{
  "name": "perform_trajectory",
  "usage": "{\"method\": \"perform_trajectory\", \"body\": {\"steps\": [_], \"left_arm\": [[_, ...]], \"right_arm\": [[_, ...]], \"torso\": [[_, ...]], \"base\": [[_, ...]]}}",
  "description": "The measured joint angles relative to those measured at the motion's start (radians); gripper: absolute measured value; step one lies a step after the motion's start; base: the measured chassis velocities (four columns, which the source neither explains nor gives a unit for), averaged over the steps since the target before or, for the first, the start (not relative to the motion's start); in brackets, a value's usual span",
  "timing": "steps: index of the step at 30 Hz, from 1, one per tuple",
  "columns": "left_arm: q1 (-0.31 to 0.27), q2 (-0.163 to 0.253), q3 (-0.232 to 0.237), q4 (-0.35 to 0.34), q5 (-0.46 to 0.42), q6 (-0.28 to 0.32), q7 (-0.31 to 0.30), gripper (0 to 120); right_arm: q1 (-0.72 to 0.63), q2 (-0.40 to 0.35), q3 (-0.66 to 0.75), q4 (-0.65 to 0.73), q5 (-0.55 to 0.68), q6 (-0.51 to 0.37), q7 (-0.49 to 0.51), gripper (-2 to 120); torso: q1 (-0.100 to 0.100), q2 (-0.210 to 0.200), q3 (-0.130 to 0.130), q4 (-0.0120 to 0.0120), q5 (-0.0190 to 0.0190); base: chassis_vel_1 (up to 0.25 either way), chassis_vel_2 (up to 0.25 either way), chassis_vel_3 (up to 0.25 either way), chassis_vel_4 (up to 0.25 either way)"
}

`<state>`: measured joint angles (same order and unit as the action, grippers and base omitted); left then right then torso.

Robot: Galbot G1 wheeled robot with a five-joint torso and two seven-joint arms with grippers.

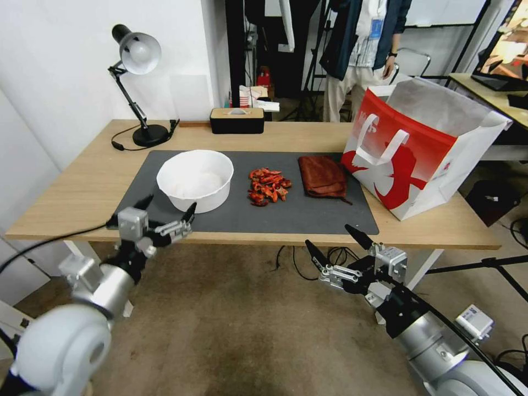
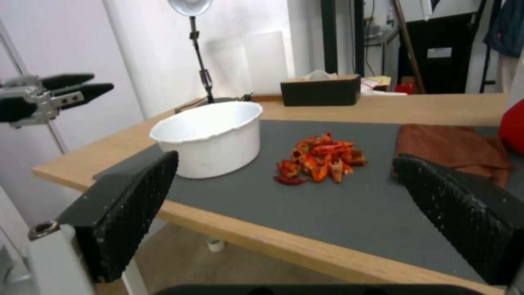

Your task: Sweep shrimp from table into container with towel, then put container into takeout bag.

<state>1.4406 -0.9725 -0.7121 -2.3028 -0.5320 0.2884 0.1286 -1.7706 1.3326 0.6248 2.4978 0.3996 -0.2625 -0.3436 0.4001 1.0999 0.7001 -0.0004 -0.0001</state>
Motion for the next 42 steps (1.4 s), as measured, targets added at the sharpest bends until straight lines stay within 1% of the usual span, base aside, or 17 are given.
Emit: {"method": "perform_trajectory", "body": {"steps": [5,10,12,13,15,19,21,23,24,26,27,30,32,34,35,37,42], "left_arm": [[-0.053,0.112,0.001,0.048,-0.021,-0.016,0.1,100],[-0.101,0.171,0.013,0.091,-0.025,-0.04,0.182,100],[-0.166,0.236,0.031,0.158,0.016,-0.095,0.309,100],[-0.166,0.236,0.031,0.158,0.016,-0.095,0.309,100],[-0.273,0.325,0.08,0.227,0.046,-0.128,0.45,100],[-0.403,0.398,0.146,0.289,0.049,-0.144,0.549,100],[-0.573,0.459,0.265,0.379,0.046,-0.169,0.641,100],[-0.626,0.47,0.307,0.407,0.048,-0.177,0.663,100],[-0.73,0.479,0.411,0.464,0.046,-0.195,0.709,100],[-0.874,0.476,0.537,0.542,0.07,-0.219,0.76,100],[-0.874,0.476,0.537,0.542,0.07,-0.219,0.76,100],[-1.067,0.448,0.728,0.664,0.117,-0.235,0.847,100],[-1.097,0.442,0.755,0.679,0.127,-0.235,0.862,100],[-1.267,0.419,0.896,0.741,0.216,-0.25,0.947,100],[-1.267,0.419,0.896,0.741,0.216,-0.25,0.947,100],[-1.383,0.418,0.998,0.755,0.28,-0.273,0.991,100],[-1.491,0.418,1.129,0.757,0.357,-0.289,1.047,100]], "right_arm": [[-0.004,0.001,0.002,0.001,0.0,0.0,0.002,100],[-0.007,0.001,0.004,0.001,-0.003,0.0,0.003,100],[-0.009,-0.003,0.005,0.001,-0.005,0.0,0.003,100],[-0.009,-0.003,0.005,0.001,-0.005,0.0,0.003,100],[-0.011,-0.006,0.007,0.001,-0.006,0.0,0.003,100],[-0.014,-0.005,0.007,0.001,-0.009,0.0,0.004,100],[-0.019,-0.001,0.005,0.001,-0.019,0.002,0.004,100],[-0.021,0.001,0.005,0.001,-0.021,0.003,0.004,100],[-0.025,0.003,0.005,0.001,-0.023,0.004,0.004,100],[-0.031,0.004,0.008,0.001,-0.025,0.006,0.004,100],[-0.031,0.004,0.008,0.001,-0.025,0.006,0.004,100],[-0.042,0.005,0.018,0.002,-0.025,0.007,0.004,100],[-0.045,0.005,0.02,0.002,-0.025,0.007,0.004,100],[-0.062,0.01,0.028,0.002,-0.026,0.018,0.007,100],[-0.062,0.01,0.028,0.002,-0.026,0.018,0.007,100],[-0.077,0.017,0.033,0.002,-0.028,0.025,0.007,100],[-0.092,0.043,0.028,0.002,-0.044,0.04,0.008,100]], "torso": [[0.0,0.0,0.0,0.0006,-0.0001],[0.0,0.0,0.0,0.0006,-0.0001],[0.0,0.0,0.0,0.0005,-0.0003],[0.0,0.0,0.0,0.0005,-0.0003],[0.0,0.0,0.0,0.0006,0.0001],[0.0,0.0,0.0,0.0001,0.0002],[0.0,0.0,0.0,0.0003,0.0002],[0.0,0.0,0.0,0.0004,0.0004],[0.0,0.0,0.0,0.0006,-0.0001],[0.0,0.0,0.0,0.0003,0.0],[0.0,0.0,0.0,0.0003,0.0],[0.0,0.0,0.0,0.0004,-0.0009],[0.0,0.0,0.0,0.0005,-0.001],[0.0,0.0,0.0,0.0,0.0],[0.0,0.0,0.0,0.0,0.0],[0.0,0.0,0.0,0.0002,0.0007],[0.0,0.0,0.0,0.0006,0.0002]], "base": [[0.0,0.0,0.0,0.0],[0.0,0.0,0.0,0.0],[0.0,0.0,0.0,0.0],[0.0,0.0,0.0,0.0],[0.0,0.0,0.0,0.0],[0.0,0.0,0.0,0.0],[0.0,0.0,0.0,0.0],[0.0,0.0,0.0,0.0],[0.0,0.0,0.0,0.0],[0.0,0.0,0.0,0.0],[0.0,0.0,0.0,0.0],[0.0,0.0,0.0,0.0],[0.0,0.0,0.0,0.0],[0.0,0.0,0.0,0.0],[0.0,0.0,0.0,0.0],[0.0,0.0,0.0,0.0],[0.0,0.0,0.0,0.0]]}}
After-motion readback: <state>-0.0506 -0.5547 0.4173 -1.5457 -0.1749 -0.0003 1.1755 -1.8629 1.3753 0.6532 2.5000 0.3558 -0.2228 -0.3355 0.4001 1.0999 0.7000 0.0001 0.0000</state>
